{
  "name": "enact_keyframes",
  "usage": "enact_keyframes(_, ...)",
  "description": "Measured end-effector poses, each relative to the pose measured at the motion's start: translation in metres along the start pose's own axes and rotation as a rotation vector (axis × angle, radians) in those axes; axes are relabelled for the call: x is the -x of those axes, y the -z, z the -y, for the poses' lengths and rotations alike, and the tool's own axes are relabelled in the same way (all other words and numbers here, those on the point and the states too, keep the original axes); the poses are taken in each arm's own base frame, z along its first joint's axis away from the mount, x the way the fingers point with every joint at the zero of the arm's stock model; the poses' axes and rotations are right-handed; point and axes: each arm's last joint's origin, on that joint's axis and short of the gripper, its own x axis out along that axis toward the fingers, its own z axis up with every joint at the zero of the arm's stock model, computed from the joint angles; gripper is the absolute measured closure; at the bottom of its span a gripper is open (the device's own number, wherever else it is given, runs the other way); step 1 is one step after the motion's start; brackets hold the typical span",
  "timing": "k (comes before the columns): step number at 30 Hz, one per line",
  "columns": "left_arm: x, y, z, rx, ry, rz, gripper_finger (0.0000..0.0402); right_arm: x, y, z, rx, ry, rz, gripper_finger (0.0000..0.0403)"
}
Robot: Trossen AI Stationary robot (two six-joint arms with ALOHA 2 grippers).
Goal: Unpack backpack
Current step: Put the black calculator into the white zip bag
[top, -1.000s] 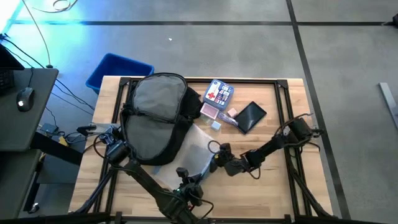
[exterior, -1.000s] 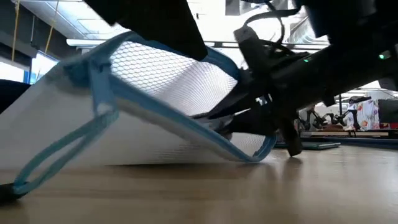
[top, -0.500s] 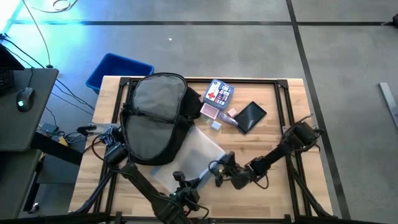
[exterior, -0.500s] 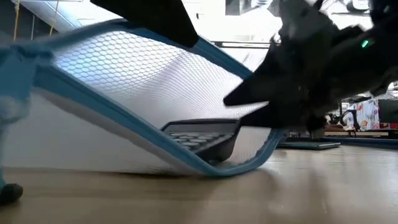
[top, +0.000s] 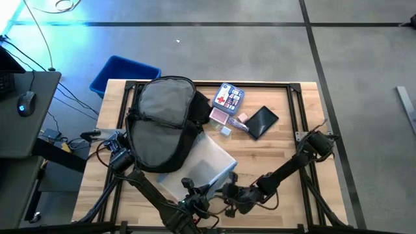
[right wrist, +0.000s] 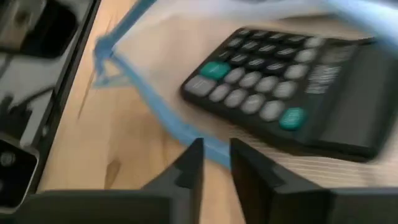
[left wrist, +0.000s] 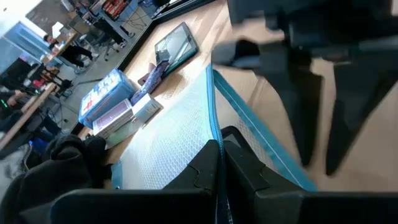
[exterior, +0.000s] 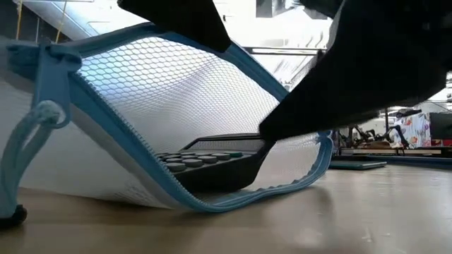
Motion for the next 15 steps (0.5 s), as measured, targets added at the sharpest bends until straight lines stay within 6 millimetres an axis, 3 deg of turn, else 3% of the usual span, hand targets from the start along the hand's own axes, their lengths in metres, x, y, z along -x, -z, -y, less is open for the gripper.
enact_keyframes(3,0.0,0.0,0.0,-0.03,0.0,0.001,0.0402,-0.019,-0.003,0.008,0.012,-0.007,-0.031,0.0397)
enact_keyframes(10,0.004,0.001,0.001,-0.055,0.007,0.002,0.0402,-0.07,-0.017,0.053,-0.07,0.149,-0.006,0.0401)
enact_keyframes(15,0.006,0.002,0.002,-0.063,0.009,0.007,0.0402,-0.09,-0.018,0.063,-0.109,0.211,0.06,0.0403)
